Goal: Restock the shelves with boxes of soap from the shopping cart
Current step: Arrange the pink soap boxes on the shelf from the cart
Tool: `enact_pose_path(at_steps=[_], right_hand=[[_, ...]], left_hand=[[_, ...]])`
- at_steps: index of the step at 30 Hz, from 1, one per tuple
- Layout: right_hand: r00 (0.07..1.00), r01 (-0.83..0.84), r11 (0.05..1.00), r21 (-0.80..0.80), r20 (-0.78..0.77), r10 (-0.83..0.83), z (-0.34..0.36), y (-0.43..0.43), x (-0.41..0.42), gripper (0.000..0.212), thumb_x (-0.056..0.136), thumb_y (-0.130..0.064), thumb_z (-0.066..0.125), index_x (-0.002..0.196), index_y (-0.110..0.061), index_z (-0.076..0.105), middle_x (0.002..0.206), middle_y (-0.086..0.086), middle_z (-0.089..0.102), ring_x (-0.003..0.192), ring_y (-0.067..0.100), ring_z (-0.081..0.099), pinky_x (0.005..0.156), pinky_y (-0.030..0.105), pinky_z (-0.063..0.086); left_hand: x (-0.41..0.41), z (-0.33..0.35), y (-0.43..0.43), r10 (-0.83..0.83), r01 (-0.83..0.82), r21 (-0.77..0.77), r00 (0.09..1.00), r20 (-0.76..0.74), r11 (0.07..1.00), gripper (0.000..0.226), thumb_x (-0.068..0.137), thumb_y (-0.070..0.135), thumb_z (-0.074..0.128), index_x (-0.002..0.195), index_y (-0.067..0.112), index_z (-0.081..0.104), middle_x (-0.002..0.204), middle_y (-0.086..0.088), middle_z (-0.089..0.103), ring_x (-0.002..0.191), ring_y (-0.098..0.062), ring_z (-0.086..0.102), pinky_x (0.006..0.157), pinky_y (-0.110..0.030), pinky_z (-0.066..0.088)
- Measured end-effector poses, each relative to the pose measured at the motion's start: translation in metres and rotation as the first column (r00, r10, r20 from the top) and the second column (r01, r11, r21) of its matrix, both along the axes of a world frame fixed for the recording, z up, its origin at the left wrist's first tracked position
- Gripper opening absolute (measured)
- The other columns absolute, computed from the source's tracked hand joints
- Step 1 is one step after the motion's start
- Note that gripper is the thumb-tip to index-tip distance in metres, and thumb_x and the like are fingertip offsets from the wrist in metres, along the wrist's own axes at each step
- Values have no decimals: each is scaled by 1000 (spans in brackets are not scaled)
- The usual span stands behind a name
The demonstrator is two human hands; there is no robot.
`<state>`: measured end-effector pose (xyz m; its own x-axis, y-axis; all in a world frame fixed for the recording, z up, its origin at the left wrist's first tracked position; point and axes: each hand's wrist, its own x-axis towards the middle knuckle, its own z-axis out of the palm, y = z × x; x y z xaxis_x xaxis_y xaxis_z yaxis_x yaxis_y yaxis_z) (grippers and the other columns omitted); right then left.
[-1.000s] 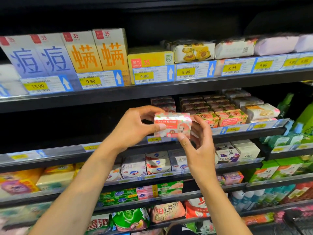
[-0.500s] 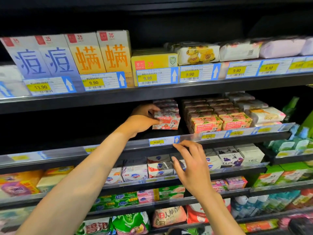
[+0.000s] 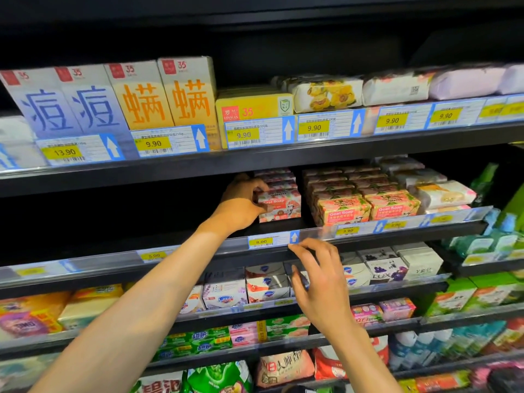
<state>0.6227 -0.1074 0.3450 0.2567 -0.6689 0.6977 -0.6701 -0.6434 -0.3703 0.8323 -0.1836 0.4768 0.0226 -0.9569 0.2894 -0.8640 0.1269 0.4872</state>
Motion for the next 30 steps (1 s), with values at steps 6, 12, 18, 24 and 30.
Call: enact_pose_path(at_steps=[6, 12, 18, 24, 30], right_hand=[[991, -4, 1000, 2, -131, 4, 9, 8, -5, 48, 90, -16, 62, 138, -11, 58, 137, 6, 53, 130, 30, 48, 109, 44, 44], [977, 100, 993, 55, -195, -88, 26, 45, -27, 54, 93, -22, 66, 143, -9, 52, 147, 10, 50, 138, 32, 45, 116, 47, 39], [906, 346, 911, 225, -331, -263, 30, 116, -87, 64, 94, -41, 56, 149, -10, 47, 151, 10, 47, 143, 31, 41, 120, 49, 34], [792, 583, 750, 313, -423, -439, 10, 184, -169, 62, 93, -45, 57, 142, -7, 54, 143, 12, 52, 133, 34, 47, 116, 49, 38], [695, 719, 574, 392, -417, -585, -18, 222, -242, 64, 92, -47, 56, 141, -7, 53, 141, 15, 52, 130, 37, 47, 114, 49, 38]], left_hand=[[-1, 5, 11, 13, -8, -27, 984, 176, 1000, 52, 85, 33, 77, 132, 34, 55, 139, 3, 51, 121, -22, 54, 99, -40, 51], [-13, 17, 72, -55, 85, -77, 944, 326, 993, 49, 97, 40, 58, 144, 30, 48, 140, 2, 55, 123, -24, 53, 99, -38, 50], [-57, -9, 151, -319, 417, -168, 852, 416, 894, 53, 90, 34, 63, 139, 17, 54, 144, -5, 51, 133, -25, 47, 112, -40, 40], [-123, -59, 179, -517, 552, 6, 778, 357, 834, 55, 88, 38, 60, 139, 18, 52, 142, -3, 50, 132, -26, 47, 109, -42, 42], [-214, -87, 178, -659, 668, 105, 674, 335, 737, 57, 85, 37, 61, 138, 14, 55, 139, -10, 55, 128, -30, 49, 110, -42, 40]])
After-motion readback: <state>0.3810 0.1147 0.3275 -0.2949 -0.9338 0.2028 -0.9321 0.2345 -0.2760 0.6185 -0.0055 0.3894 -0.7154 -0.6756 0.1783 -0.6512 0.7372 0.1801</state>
